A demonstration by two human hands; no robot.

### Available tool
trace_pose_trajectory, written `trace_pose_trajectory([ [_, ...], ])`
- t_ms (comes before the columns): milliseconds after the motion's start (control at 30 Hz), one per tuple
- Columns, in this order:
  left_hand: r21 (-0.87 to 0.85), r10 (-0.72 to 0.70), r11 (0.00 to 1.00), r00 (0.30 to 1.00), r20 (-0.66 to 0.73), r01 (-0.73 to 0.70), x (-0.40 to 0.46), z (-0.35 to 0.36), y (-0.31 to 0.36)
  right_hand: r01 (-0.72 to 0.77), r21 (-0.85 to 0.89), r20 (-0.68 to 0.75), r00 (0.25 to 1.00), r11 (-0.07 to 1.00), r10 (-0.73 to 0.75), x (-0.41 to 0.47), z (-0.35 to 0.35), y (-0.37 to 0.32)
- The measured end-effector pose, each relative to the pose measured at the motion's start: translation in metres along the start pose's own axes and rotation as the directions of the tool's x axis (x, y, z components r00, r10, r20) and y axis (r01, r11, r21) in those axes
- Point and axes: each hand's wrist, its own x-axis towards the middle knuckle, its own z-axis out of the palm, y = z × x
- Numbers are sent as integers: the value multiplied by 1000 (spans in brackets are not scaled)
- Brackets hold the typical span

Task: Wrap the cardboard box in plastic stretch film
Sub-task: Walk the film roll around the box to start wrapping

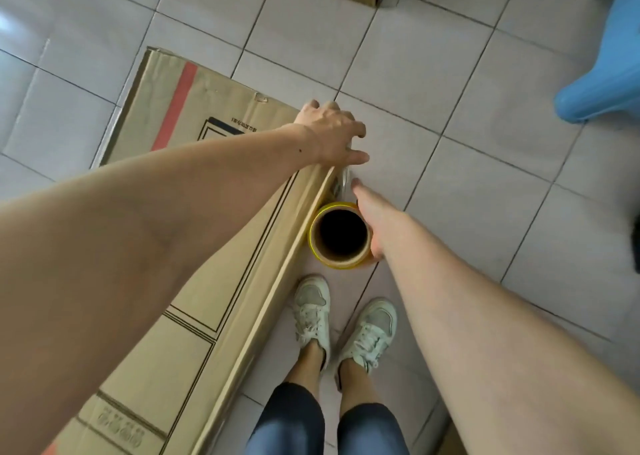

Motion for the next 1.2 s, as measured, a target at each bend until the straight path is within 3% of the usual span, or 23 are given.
trace_pose_trajectory([
  [100, -26, -34, 999, 999, -21, 34, -10, -2, 4, -86, 156, 57, 995, 984, 78, -10, 6, 43],
  [200, 16, 9, 1000, 998, -58, -8, -23, 3, 14, -221, 472, 151, 974, 854, 169, -24, 8, 95],
  [333, 278, 141, 953, 987, -71, -117, -39, 17, 17, -318, 735, 300, 945, 599, 134, -44, 26, 144],
  [400, 494, 274, 843, 960, -54, -213, -49, 26, 18, -344, 763, 322, 936, 547, 140, -49, 28, 155],
  [467, 672, 354, 664, 929, 104, -329, -59, 42, 24, -323, 732, 256, 946, 600, 197, -50, 27, 154],
  [533, 749, 337, 530, 909, 244, -397, -67, 52, 30, -194, 613, 22, 973, 766, 229, -46, 23, 144],
  [567, 758, 328, 510, 906, 267, -407, -68, 52, 30, -117, 504, -86, 979, 856, 184, -42, 21, 134],
  [633, 761, 327, 489, 899, 292, -426, -66, 51, 29, -43, 315, -187, 976, 948, 107, -35, 20, 117],
  [733, 761, 298, 500, 907, 296, -413, -64, 48, 30, -80, 155, -113, 989, 985, 98, -27, 27, 93],
  [800, 758, 258, 533, 925, 279, -377, -68, 48, 33, -100, 106, -58, 993, 989, 107, -27, 38, 93],
  [867, 749, 235, 570, 941, 244, -337, -71, 46, 35, -105, 198, -47, 992, 975, 116, -27, 46, 110],
  [1033, 740, 181, 605, 956, 232, -294, -71, 43, 36, -220, 637, 122, 975, 739, 185, -31, 63, 191],
  [1100, 744, 171, 597, 954, 248, -300, -69, 41, 38, -299, 773, 251, 954, 559, 163, -36, 71, 216],
  [1200, 740, 114, 612, 957, 267, -280, -70, 42, 43, -449, 845, 443, 892, 290, 89, -47, 83, 243],
])
